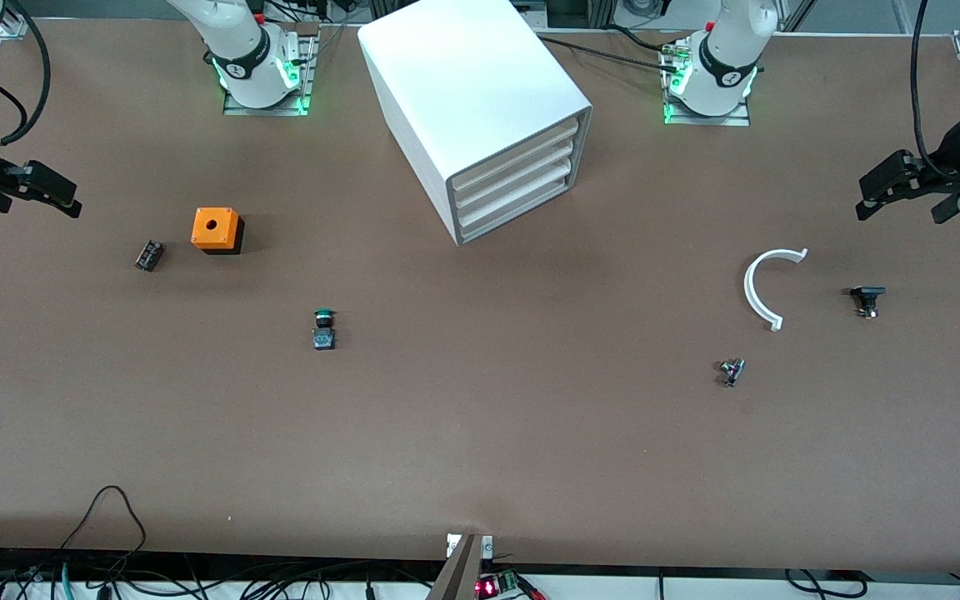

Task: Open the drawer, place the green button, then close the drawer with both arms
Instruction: 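Move the left gripper to the handle of the white cabinet drawer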

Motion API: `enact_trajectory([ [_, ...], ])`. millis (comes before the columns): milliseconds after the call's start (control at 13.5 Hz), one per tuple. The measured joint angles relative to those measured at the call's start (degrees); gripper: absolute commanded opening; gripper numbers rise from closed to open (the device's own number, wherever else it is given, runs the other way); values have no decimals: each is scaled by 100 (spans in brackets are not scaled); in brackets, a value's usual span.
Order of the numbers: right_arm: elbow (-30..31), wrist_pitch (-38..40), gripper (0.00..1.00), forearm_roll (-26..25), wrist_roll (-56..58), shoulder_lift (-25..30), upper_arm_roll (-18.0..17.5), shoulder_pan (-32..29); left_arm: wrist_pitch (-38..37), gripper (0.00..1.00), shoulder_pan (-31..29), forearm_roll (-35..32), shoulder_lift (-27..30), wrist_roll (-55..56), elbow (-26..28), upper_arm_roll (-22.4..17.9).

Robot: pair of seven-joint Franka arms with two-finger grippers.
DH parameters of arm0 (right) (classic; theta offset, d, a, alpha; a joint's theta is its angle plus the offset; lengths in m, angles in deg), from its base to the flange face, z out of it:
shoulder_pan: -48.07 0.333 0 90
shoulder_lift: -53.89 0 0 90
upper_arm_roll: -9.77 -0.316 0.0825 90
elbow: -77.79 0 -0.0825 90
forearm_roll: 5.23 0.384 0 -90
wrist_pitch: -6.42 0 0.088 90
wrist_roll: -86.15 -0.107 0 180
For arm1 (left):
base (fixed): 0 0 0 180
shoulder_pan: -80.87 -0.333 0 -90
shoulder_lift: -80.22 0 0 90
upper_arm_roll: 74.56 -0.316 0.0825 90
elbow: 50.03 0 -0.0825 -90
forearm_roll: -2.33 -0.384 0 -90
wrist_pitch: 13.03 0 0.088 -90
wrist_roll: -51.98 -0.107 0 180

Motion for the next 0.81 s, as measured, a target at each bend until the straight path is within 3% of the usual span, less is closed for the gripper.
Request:
enact_trajectory([
  [519, -2, 0, 100, 0, 0, 1, 0, 0, -35, 100, 3, 0, -26, -239, -4, 12],
  [815, -7, 0, 100, 1, 0, 2, -20, 2, -77, 100, 55, 140, -393, -299, 200, 195],
])
